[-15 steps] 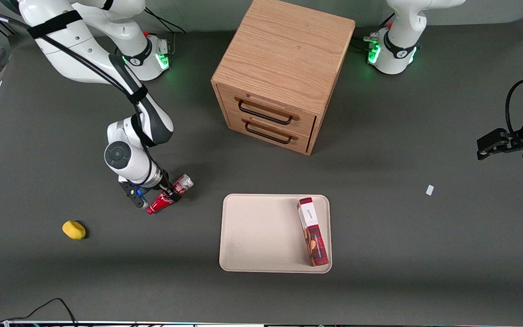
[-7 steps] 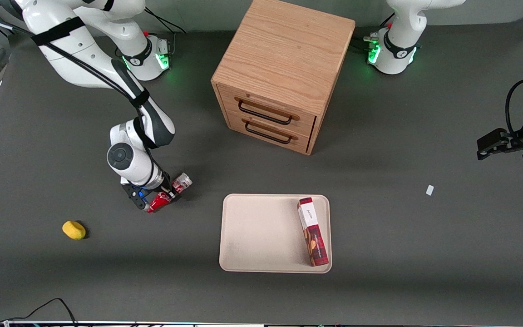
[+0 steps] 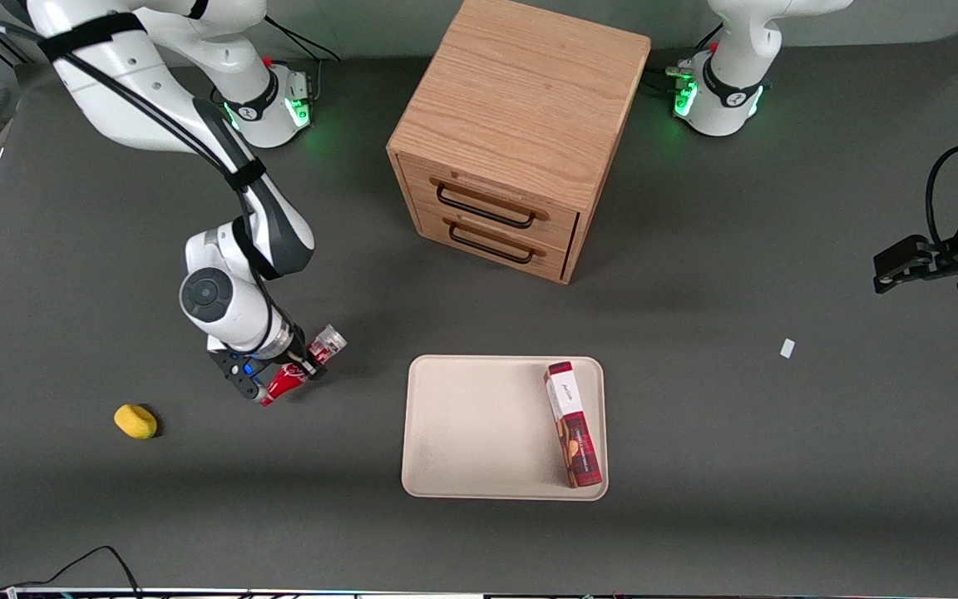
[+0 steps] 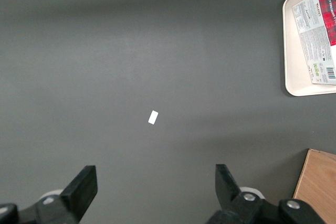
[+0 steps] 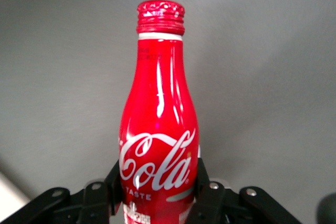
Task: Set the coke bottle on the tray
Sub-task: 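Lift the bottle with the right gripper and carry it over the tray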
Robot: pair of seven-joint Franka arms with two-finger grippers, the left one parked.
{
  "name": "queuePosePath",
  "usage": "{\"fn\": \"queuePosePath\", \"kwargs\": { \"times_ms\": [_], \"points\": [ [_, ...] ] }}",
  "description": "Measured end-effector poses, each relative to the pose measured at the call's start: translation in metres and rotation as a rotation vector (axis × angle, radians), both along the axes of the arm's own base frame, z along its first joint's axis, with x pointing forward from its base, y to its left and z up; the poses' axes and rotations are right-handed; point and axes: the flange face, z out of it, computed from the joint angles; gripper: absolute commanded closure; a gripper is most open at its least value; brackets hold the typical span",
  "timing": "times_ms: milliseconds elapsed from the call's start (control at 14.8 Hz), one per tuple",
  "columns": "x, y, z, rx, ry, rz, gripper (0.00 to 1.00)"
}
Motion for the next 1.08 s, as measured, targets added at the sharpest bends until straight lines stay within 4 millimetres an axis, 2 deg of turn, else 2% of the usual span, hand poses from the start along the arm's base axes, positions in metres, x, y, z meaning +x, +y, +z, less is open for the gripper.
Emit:
{"fn": "queuePosePath", "kwargs": {
  "times_ms": [203, 407, 542, 610, 746, 881, 1017, 1085],
  "points": [
    [0.021, 0.012, 0.07, -0.007, -0.016, 0.096, 1.0],
    [0.042, 0.024, 0.143, -0.001, -0.06, 0.275, 1.0],
    [0.048, 0.039, 0.178, 0.005, -0.101, 0.444, 1.0],
    [0.05, 0.051, 0.187, 0.008, -0.122, 0.547, 1.0],
    [0.054, 0.086, 0.188, 0.015, -0.15, 0.704, 1.0],
    [0.06, 0.126, 0.176, 0.033, -0.17, 0.776, 1.0],
    [0.069, 0.159, 0.15, 0.055, -0.183, 0.812, 1.0],
    [0.074, 0.17, 0.13, 0.065, -0.195, 0.821, 1.0]
  ]
}}
